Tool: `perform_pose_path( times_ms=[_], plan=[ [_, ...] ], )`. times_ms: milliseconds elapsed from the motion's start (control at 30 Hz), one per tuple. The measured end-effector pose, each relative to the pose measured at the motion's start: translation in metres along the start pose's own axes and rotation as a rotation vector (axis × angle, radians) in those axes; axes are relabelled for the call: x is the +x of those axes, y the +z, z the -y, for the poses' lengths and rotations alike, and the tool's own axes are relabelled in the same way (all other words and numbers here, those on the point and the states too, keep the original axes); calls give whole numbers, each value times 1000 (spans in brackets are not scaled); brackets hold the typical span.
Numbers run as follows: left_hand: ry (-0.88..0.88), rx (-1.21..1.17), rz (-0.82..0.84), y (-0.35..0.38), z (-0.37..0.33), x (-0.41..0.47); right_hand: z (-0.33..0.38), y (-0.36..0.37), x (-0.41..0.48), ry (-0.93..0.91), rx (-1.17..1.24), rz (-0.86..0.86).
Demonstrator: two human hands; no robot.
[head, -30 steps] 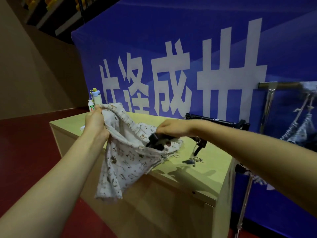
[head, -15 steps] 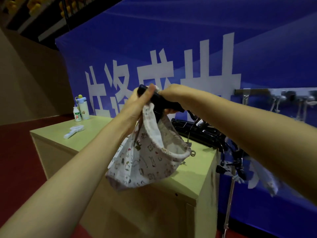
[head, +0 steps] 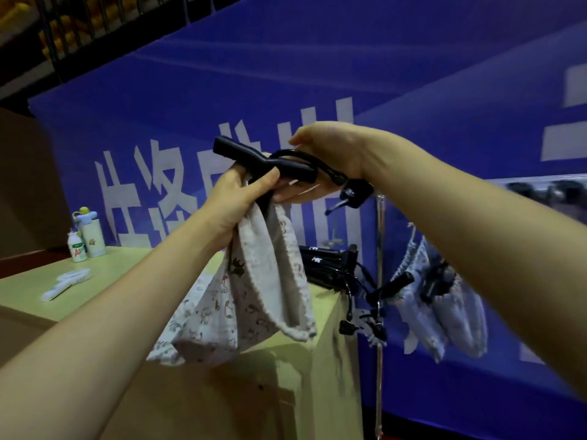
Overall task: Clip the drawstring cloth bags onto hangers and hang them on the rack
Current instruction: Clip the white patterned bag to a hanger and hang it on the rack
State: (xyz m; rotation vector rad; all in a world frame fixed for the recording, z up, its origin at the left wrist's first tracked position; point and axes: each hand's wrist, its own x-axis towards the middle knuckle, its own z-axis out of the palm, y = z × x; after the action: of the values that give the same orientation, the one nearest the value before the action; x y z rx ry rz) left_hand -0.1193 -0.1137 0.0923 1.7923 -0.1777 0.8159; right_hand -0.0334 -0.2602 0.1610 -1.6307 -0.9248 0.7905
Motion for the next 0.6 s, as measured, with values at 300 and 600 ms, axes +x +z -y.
perform_pose_path(
  times_ms=[300, 600],
  plan=[
    [-17, -51, 180, 30, 1, 8, -34, -61, -42, -80, -218, 109],
    [27, -261, -85, 81, -1, 40, -83, -36, -30, -209, -561, -285]
  ],
)
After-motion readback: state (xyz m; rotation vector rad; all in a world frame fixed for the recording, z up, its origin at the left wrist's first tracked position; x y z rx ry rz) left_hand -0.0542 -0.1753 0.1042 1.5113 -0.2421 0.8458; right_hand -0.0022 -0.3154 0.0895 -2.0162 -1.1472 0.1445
